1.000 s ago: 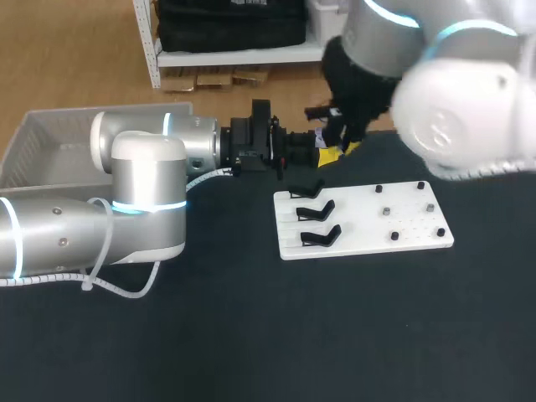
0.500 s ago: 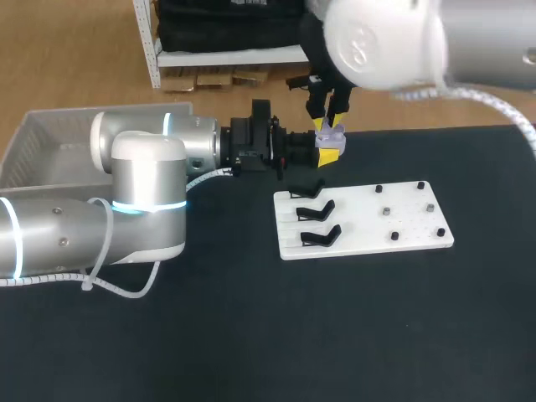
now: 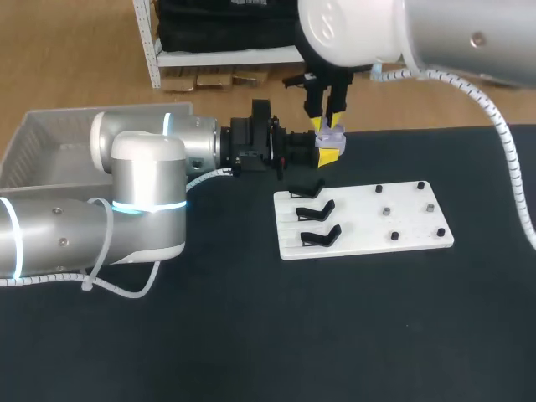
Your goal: Pick up each earbud case from the left stands, insert the matching earbuds, close the lid, and place the case in the box.
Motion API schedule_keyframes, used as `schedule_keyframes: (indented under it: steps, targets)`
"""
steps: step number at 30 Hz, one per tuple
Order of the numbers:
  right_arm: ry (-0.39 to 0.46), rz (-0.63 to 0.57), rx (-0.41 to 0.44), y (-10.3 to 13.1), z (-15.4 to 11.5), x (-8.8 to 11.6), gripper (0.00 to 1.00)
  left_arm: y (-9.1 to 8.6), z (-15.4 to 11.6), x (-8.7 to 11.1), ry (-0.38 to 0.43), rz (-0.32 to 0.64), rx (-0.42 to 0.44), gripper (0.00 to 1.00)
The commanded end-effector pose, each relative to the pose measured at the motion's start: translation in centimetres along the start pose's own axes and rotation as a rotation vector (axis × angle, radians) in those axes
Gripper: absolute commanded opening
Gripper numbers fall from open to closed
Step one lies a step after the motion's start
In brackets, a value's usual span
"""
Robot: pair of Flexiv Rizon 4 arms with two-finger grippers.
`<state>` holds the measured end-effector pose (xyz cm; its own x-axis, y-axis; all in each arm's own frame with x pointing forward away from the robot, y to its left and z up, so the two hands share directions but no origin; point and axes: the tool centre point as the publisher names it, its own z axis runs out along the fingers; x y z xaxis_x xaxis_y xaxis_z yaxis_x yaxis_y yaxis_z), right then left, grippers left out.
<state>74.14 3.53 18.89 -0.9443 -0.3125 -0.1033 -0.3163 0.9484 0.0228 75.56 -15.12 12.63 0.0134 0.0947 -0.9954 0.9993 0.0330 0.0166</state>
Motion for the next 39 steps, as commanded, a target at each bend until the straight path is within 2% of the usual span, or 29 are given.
schedule_keyframes:
  steps: [1, 39]
  targets:
    - [-0.025, 0.001, 0.004, 0.0, 0.6, 0.9, 0.0, 0.2, 0.0, 0.0, 0.002, -0.002, 0.004, 0.0]
    - [0.01, 0.008, -0.006, -0.3, 2.4, 0.5, 0.0, 0.2, 0.0, 0.0, 0.002, -0.002, 0.004, 0.0]
